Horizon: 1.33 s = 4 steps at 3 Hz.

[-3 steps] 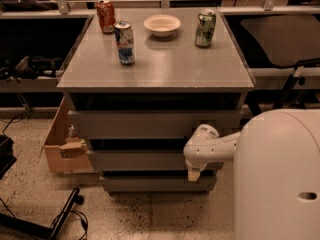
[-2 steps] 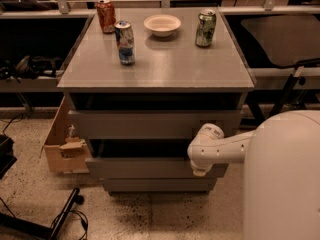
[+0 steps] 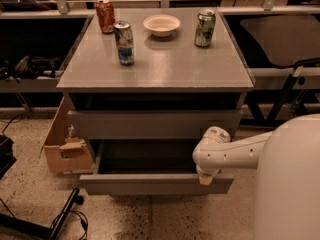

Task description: Open middle drawer

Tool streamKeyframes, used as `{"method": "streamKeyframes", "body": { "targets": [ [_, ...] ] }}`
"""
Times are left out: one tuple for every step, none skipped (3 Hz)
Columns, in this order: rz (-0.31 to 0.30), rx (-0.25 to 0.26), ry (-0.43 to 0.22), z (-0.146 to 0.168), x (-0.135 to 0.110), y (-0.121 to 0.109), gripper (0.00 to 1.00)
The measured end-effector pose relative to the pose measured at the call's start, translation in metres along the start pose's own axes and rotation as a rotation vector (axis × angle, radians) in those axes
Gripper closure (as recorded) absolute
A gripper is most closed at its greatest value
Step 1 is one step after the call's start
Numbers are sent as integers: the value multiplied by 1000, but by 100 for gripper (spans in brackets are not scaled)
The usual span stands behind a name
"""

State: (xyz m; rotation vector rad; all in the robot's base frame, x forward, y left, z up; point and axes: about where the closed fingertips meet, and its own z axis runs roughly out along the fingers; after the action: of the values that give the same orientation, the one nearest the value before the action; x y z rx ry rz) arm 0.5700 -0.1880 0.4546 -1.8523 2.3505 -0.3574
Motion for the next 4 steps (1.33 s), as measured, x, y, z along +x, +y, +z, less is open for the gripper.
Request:
{"method": "streamKeyframes", "body": {
  "targets": [
    [0, 0, 0, 0, 0, 1, 67],
    [0, 0, 0, 0, 0, 1, 42],
    [0, 0, 0, 0, 0, 1, 20],
    [0, 0, 0, 0, 0, 1, 0]
  ]
}}
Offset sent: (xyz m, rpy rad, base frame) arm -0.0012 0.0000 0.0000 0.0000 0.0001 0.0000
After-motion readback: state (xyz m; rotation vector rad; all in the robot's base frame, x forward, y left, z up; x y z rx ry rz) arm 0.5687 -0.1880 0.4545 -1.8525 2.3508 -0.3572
